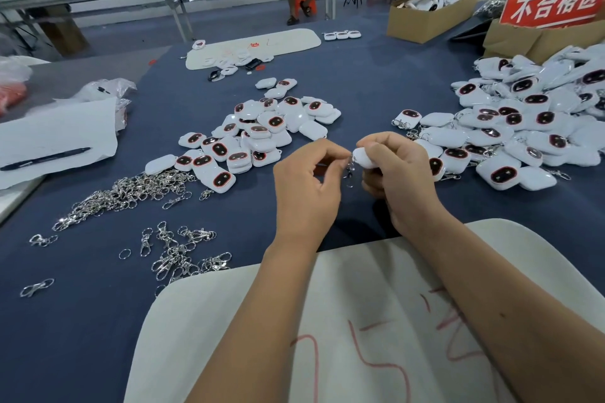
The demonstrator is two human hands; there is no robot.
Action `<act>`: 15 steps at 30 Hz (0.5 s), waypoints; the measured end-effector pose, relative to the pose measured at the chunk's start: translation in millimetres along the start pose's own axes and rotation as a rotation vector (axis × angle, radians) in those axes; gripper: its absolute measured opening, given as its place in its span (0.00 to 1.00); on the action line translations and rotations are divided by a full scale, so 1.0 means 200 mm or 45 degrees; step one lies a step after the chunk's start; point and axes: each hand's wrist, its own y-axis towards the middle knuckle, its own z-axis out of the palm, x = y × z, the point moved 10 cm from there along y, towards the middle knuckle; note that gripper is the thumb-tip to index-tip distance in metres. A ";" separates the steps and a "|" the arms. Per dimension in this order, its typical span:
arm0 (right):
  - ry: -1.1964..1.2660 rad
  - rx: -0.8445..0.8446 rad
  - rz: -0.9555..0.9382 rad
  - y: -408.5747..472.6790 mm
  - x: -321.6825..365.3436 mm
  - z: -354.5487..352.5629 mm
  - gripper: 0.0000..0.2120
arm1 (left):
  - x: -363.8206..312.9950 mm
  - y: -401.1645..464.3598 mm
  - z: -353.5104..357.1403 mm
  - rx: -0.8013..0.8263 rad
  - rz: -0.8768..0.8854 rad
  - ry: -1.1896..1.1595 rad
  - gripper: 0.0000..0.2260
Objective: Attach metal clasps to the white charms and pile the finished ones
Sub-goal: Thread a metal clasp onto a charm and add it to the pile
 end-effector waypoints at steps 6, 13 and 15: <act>-0.147 -0.011 -0.167 -0.02 0.04 0.00 0.14 | 0.05 0.02 0.00 0.071 -0.021 0.147 0.09; -0.313 -0.061 -0.222 -0.04 0.06 -0.01 0.23 | 0.06 0.02 0.04 0.247 -0.019 0.295 0.10; -0.165 -0.018 -0.227 -0.03 0.08 0.01 0.22 | 0.08 0.02 0.02 0.123 -0.159 0.119 0.09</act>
